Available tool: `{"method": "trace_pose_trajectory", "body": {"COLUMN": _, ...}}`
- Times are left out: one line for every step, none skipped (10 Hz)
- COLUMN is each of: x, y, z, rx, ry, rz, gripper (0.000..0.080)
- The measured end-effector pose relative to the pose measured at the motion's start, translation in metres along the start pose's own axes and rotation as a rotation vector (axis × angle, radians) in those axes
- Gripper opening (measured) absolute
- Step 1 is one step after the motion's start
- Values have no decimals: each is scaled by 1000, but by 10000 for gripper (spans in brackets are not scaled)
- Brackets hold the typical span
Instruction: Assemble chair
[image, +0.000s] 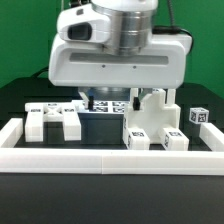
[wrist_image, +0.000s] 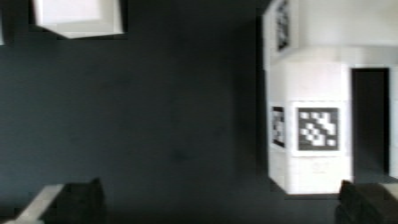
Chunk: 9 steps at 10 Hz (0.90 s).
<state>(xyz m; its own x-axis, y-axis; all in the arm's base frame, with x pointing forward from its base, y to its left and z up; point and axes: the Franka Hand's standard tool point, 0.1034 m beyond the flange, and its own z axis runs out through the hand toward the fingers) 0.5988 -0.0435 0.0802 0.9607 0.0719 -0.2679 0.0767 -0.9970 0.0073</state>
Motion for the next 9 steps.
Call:
{"method": "trace_pose_trajectory", "body": {"x": -1, "y": 9, "z": -1, "rx": 3, "ry": 3, "rz": 1, "gripper": 649}}
{"method": "trace_pose_trajectory", "body": {"x": 1, "y": 13, "z": -2, "rx": 0, "ry": 17, "rz": 7, "gripper": 649}}
{"method": "trace_pose_trajectory", "body": {"x": 1, "y": 12, "z": -1, "rx": 1, "ry": 16, "rz": 7, "gripper": 649}}
{"method": "trace_pose_trajectory", "body": {"x": 1, "y": 12, "z": -1, "rx": 1, "ry": 17, "rz": 8, "gripper": 649}}
{"method": "trace_pose_trajectory", "body": {"x": 12, "y": 17, "z": -4, "rx": -19, "ry": 100, "rz": 7, "gripper": 649}}
{"method": "trace_pose_trajectory", "body": {"x": 12, "y": 22, "z": -6, "rx": -37, "ry": 178, "rz": 0, "gripper": 649}}
{"method": "trace_pose_trajectory", "body": {"x": 4, "y": 31, "z": -7, "rx": -35, "ry": 180, "rz": -35, "gripper": 649}}
{"method": "trace_pose_trajectory", "body": {"x": 2, "y": 42, "z": -11, "rx": -33, "ry": 187, "rz": -39, "gripper": 649}}
{"method": "trace_pose_trajectory", "body": {"x": -1, "y": 51, "z": -14, "rx": -31, "ry": 189, "rz": -50, "gripper": 649}}
